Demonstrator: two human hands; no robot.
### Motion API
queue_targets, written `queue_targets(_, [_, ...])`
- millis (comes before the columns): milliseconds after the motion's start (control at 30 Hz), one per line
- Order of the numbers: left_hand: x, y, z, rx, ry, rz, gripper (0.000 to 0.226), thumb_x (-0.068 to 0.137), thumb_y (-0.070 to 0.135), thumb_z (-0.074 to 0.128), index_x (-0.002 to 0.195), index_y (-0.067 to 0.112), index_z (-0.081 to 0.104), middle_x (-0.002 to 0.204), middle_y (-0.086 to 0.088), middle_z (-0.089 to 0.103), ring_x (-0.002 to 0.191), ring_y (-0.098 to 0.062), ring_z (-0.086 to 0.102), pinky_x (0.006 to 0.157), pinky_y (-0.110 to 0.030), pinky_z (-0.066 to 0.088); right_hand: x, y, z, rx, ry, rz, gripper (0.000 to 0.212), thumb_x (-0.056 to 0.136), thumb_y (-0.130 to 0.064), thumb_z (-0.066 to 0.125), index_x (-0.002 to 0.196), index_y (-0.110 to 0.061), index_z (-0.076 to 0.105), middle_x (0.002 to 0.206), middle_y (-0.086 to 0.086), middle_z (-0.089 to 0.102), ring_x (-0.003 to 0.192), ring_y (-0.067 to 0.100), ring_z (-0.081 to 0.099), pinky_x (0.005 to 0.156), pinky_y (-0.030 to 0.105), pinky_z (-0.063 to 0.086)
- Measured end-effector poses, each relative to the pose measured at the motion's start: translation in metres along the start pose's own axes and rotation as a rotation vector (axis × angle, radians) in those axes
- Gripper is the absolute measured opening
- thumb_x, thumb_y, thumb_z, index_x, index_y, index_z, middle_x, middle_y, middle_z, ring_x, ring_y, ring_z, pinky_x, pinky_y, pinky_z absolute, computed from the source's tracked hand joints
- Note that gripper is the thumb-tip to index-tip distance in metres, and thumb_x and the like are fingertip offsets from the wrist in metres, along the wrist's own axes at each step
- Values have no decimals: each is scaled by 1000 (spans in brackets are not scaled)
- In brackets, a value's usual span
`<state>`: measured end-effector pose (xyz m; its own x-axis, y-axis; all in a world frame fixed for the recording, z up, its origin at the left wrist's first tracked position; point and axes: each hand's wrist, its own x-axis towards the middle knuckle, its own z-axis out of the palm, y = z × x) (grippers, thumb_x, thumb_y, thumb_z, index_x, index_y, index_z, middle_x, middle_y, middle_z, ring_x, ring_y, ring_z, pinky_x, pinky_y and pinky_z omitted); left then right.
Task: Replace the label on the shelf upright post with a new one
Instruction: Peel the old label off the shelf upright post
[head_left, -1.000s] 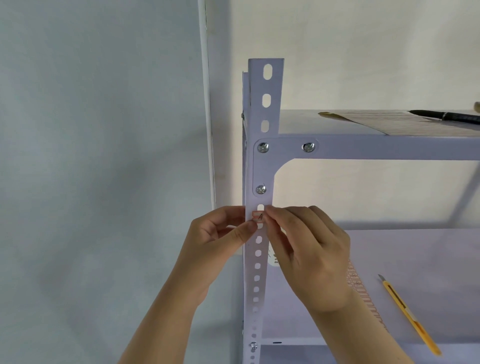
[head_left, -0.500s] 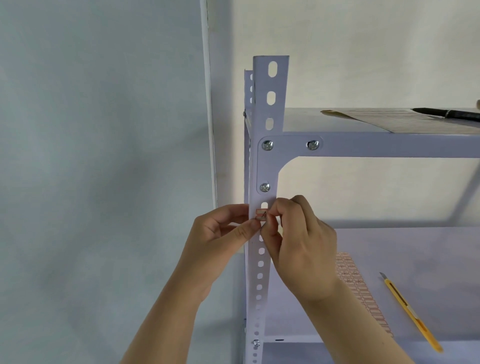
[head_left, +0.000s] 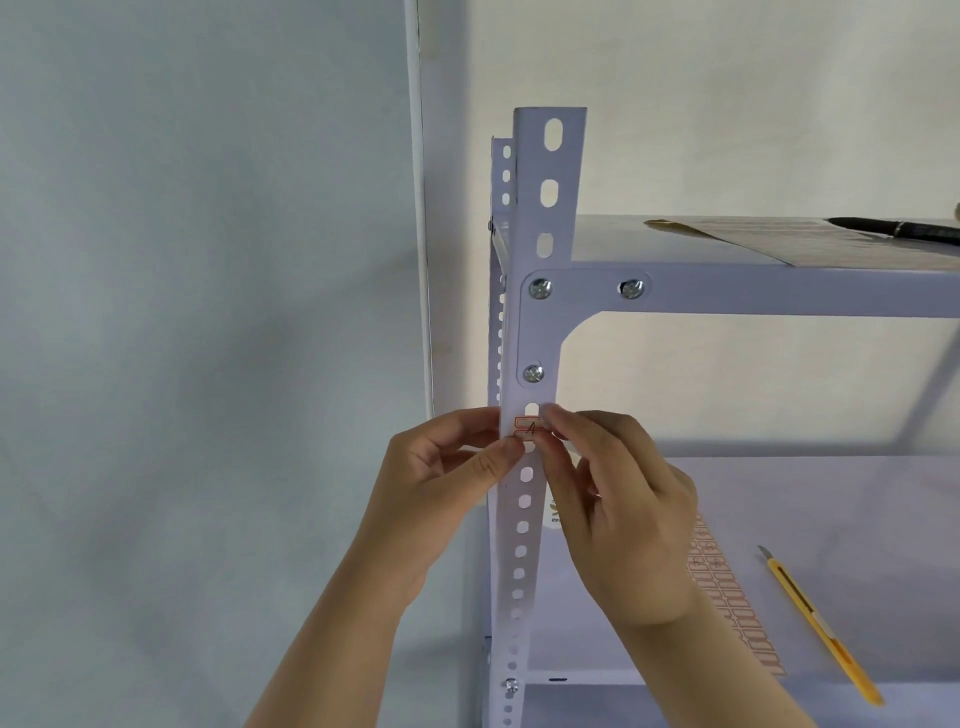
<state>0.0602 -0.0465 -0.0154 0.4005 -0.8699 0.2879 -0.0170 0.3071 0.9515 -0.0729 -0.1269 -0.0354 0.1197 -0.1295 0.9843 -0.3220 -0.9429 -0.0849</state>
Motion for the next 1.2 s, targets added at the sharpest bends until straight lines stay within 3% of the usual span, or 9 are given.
queue_targets(100, [0,0,0,-8,2,4,27,78,18,73,105,16,78,95,-1,82,80,-10,75,69,-16,55,2,-2,0,-5,1,0,26,97,-22,61,92,-2,77,83,11,76,53,18,62,50,23,50])
queue_targets(167, [0,-1,0,-9,-3,7,24,82,12,72,105,14,77,96,-1,82,80,-11,75,70,-16,55,4,-3,0,7,0,23,23,98,-22,58,92,-6,73,81,9,73,54,17,59,50,20,45])
queue_targets(367, [1,-1,-1,-4,-4,3,23,84,8,70,106,13,77,95,-1,82,76,-7,73,66,-13,52,1,-5,3,33,-39,59,17,104,-27,44,96,-16,54,80,8,68,56,20,59,42,27,45])
queue_targets(600, [1,-3,0,2,6,-1,27,80,18,73,107,16,77,99,-3,81,82,-13,74,70,-17,54,-3,-11,-8,264,-129,186,20,101,-24,39,91,-12,51,86,-5,53,67,3,47,53,20,41])
queue_targets(700, [0,-2,1,-2,8,0,36,73,27,73,107,15,77,99,-3,81,82,-13,75,68,-17,54,4,-24,-9,516,-92,536,2,93,-16,52,92,-15,53,76,-7,59,62,10,55,54,22,44])
queue_targets(833, [0,-1,1,-17,4,10,27,78,17,72,104,14,77,94,-2,82,74,-8,73,62,-12,52,21,-32,-9,958,-71,1116,9,79,-14,59,87,-13,62,76,-3,62,65,17,48,63,28,41])
queue_targets(967, [-1,0,2,-13,1,14,27,77,19,72,104,16,78,95,0,82,80,-11,76,67,-15,55,30,-34,-11,1198,-253,1277,20,83,-12,63,94,4,67,94,23,68,84,32,62,73,35,51])
queue_targets(1067, [-2,0,2,-6,13,8,25,77,19,73,101,22,79,96,0,82,81,-11,75,69,-16,54,33,-35,-9,1277,-231,1350,16,87,-5,57,95,5,68,95,25,65,88,35,58,84,45,47])
queue_targets(1200, [-2,1,1,8,18,1,22,84,10,70,101,22,79,96,0,82,80,-9,74,67,-15,54,35,-32,-5,1291,-262,1362,20,86,-3,55,97,11,64,95,25,64,90,35,57,85,47,45])
